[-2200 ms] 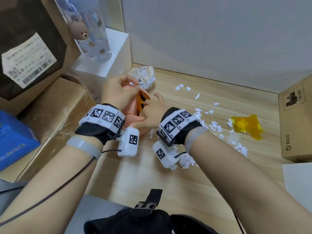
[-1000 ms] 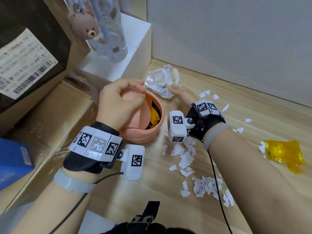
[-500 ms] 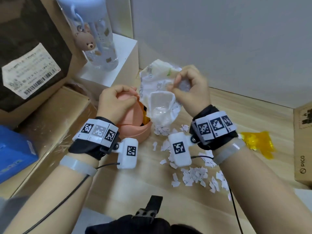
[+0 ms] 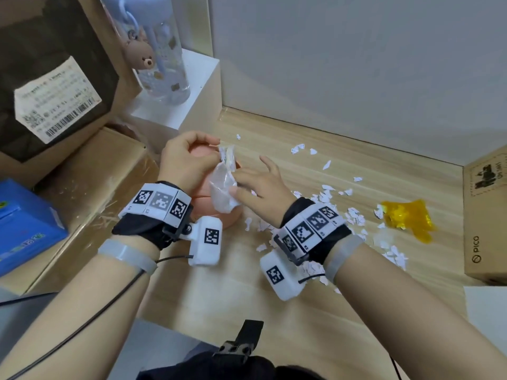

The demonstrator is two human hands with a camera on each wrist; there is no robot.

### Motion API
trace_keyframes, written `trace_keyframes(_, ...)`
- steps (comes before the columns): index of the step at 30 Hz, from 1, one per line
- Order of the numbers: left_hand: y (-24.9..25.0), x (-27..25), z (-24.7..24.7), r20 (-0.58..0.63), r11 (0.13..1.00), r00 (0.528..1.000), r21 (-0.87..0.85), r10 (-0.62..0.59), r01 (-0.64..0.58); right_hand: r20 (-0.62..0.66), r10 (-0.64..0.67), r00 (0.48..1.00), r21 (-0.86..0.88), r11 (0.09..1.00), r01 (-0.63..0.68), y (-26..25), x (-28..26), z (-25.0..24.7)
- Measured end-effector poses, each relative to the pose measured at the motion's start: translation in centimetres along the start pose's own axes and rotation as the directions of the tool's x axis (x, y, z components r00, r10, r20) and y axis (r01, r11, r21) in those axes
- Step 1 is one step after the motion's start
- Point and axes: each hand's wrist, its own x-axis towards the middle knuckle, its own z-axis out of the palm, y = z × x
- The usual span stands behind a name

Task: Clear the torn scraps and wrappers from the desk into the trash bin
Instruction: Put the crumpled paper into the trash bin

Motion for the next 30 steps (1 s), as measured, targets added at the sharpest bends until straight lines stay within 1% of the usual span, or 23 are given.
trace_keyframes(2, 0.0, 0.0, 0.0, 0.010, 1.000, 1.000, 0.014, 0.015, -0.015, 0.080, 0.031, 0.996, -0.048, 0.998, -0.027, -0.1, -0.5, -0.3)
trace_keyframes(3, 0.0, 0.0, 0.0, 0.014, 1.000, 1.000, 0.015, 0.019, -0.019, 0.085, 0.038, 0.996, -0.042, 0.999, -0.035, -0.2, -0.4, -0.4)
trace_keyframes(4, -0.1, 0.1, 0.0, 0.017, 1.000, 1.000, 0.013, 0.021, -0.021, 0.069, 0.046, 0.997, -0.011, 0.999, -0.046, -0.2, -0.3, -0.4)
trace_keyframes(6, -0.2, 0.2, -0.1, 0.017, 1.000, 1.000, 0.005, 0.020, -0.020, 0.003, 0.071, 0.997, 0.112, 0.991, -0.071, -0.2, 0.0, -0.3)
trace_keyframes(8, -0.3, 0.2, -0.1, 0.024, 1.000, 1.000, -0.001, 0.018, -0.018, -0.033, 0.129, 0.991, 0.214, 0.970, -0.119, 0.0, 0.2, -0.3)
trace_keyframes(12, -0.3, 0.2, -0.2, 0.026, 1.000, 1.000, -0.001, 0.014, -0.014, -0.086, 0.227, 0.970, 0.274, 0.941, -0.196, 0.6, 1.4, 0.2)
trace_keyframes(14, -0.3, 0.2, -0.3, 0.026, 1.000, 1.000, -0.002, 0.015, -0.015, -0.096, 0.308, 0.947, 0.360, 0.898, -0.255, 0.7, 2.3, 0.3)
trace_keyframes(15, -0.3, 0.2, -0.3, 0.032, 1.000, 0.999, 0.003, 0.016, -0.016, -0.119, 0.344, 0.931, 0.408, 0.872, -0.270, 0.6, 2.6, 0.3)
trace_keyframes(16, -0.3, 0.2, -0.3, 0.039, 1.000, 0.999, 0.008, 0.016, -0.017, -0.165, 0.357, 0.919, 0.435, 0.863, -0.257, 0.6, 2.7, 0.2)
trace_keyframes(17, -0.2, 0.2, -0.4, 0.044, 1.000, 0.999, 0.012, 0.016, -0.016, -0.230, 0.343, 0.911, 0.420, 0.879, -0.225, 0.6, 2.7, 0.1)
trace_keyframes(18, -0.3, 0.3, -0.4, 0.046, 1.000, 0.999, 0.014, 0.015, -0.016, -0.294, 0.292, 0.910, 0.358, 0.917, -0.179, 0.5, 2.8, -0.1)
trace_keyframes(19, -0.3, 0.3, -0.4, 0.046, 1.000, 0.999, 0.014, 0.017, -0.017, -0.337, 0.208, 0.918, 0.272, 0.955, -0.117, 0.3, 2.8, -0.1)
trace_keyframes(20, -0.3, 0.3, -0.4, 0.043, 1.000, 0.999, 0.013, 0.019, -0.019, -0.342, 0.105, 0.934, 0.177, 0.983, -0.046, 0.0, 2.7, 0.1)
trace_keyframes(22, -0.3, 0.3, -0.3, 0.041, 1.000, 0.999, 0.010, 0.027, -0.027, -0.297, -0.062, 0.953, -0.019, 0.998, 0.059, -0.8, 2.4, 0.4)
trace_keyframes(23, -0.4, 0.3, -0.3, 0.041, 1.000, 0.999, 0.004, 0.027, -0.027, -0.255, -0.108, 0.961, -0.070, 0.993, 0.093, -0.9, 2.2, 0.5)
trace_keyframes(25, -0.5, 0.3, -0.3, 0.041, 1.000, 0.999, -0.016, 0.021, -0.020, -0.137, -0.118, 0.984, -0.066, 0.992, 0.110, -0.9, 1.4, 0.0)
trace_keyframes(26, -0.5, 0.3, -0.3, 0.042, 1.000, 0.999, -0.022, 0.020, -0.019, -0.102, -0.136, 0.985, -0.104, 0.987, 0.125, -0.6, 0.9, -0.2)
trace_keyframes(28, -0.4, 0.3, -0.2, 0.051, 1.000, 0.999, -0.027, 0.013, -0.011, -0.045, -0.198, 0.979, -0.247, 0.952, 0.181, 0.1, 0.3, -0.7)
trace_keyframes(30, -0.6, 0.4, -0.3, 0.058, 1.000, 0.998, -0.031, 0.006, -0.004, 0.022, -0.255, 0.967, -0.375, 0.894, 0.245, 0.6, 0.1, -1.1)
